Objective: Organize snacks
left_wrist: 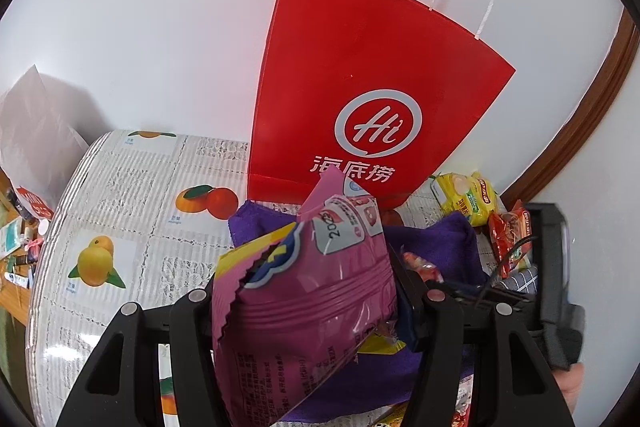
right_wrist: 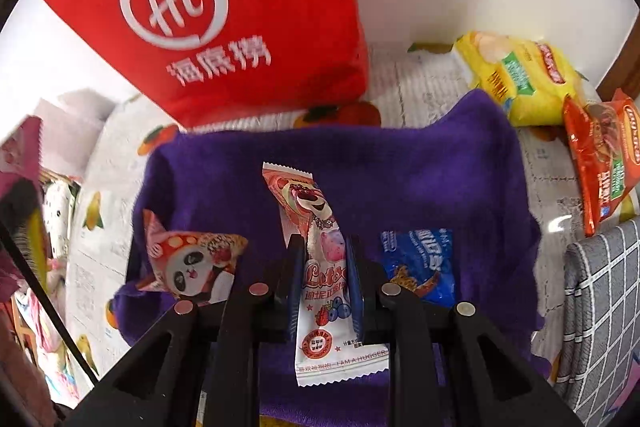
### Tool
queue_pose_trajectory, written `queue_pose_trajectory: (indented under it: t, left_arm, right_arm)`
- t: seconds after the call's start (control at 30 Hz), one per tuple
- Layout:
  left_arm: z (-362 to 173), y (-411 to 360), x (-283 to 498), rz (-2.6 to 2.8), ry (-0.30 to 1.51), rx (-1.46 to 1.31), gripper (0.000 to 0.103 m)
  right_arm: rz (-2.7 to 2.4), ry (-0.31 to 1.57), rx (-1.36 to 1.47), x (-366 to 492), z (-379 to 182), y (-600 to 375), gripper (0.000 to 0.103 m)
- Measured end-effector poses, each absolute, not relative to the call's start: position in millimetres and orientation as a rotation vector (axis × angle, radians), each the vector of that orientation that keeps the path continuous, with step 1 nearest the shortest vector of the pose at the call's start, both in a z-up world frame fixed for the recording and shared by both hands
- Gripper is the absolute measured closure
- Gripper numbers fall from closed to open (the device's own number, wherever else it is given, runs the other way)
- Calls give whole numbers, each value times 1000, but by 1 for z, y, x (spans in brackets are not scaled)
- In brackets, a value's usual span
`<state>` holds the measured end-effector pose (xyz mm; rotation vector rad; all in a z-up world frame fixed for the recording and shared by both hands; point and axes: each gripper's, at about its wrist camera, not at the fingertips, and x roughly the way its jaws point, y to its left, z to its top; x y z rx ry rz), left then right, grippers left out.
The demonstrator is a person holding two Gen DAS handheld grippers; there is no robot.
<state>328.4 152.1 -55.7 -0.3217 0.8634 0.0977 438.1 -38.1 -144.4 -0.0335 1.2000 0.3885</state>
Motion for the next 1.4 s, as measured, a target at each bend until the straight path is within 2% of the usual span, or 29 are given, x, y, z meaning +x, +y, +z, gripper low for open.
queue_pose_trajectory:
  t: [0.33, 0.47, 0.97, 1.4]
  left_arm:
    - [-58, 153, 330, 87, 879, -327, 45]
    - [-58, 151, 331, 84, 880, -321, 45]
    - [-73, 123, 340, 61, 945, -254, 45]
    - [-99, 95, 350, 43, 1061, -171, 44]
  right_arm:
    - [423, 1263, -69, 439, -160, -22, 80]
    - [432, 1234, -53, 437, -147, -28, 66]
    - [392, 1011, 55, 417, -67, -77, 64]
    - [406, 958, 115, 409, -48, -95, 63]
